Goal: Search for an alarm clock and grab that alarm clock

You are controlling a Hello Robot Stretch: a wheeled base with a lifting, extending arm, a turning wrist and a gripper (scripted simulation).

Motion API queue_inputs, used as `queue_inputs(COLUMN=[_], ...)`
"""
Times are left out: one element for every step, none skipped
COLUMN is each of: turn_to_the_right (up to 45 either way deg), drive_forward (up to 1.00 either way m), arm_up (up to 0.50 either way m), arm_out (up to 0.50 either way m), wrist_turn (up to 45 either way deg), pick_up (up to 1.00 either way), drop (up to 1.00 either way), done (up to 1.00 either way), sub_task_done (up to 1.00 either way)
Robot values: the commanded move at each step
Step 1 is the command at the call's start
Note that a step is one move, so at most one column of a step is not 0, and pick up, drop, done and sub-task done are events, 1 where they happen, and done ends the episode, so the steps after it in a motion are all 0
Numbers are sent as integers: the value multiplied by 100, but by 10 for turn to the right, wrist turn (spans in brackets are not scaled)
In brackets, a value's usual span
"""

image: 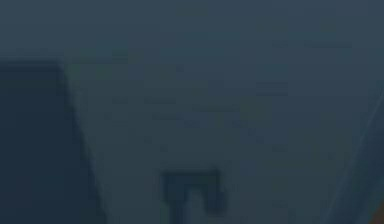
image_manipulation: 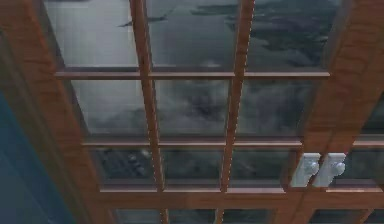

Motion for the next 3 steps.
queue_inputs(turn_to_the_right=[450, 450, 450], drive_forward=[0, 0, 0], arm_up=[0, 0, 0], arm_out=[0, 0, 0], wrist_turn=[0, 0, 0], pick_up=[0, 0, 0], drop=[0, 0, 0], done=[0, 0, 0], sub_task_done=[0, 0, 0])
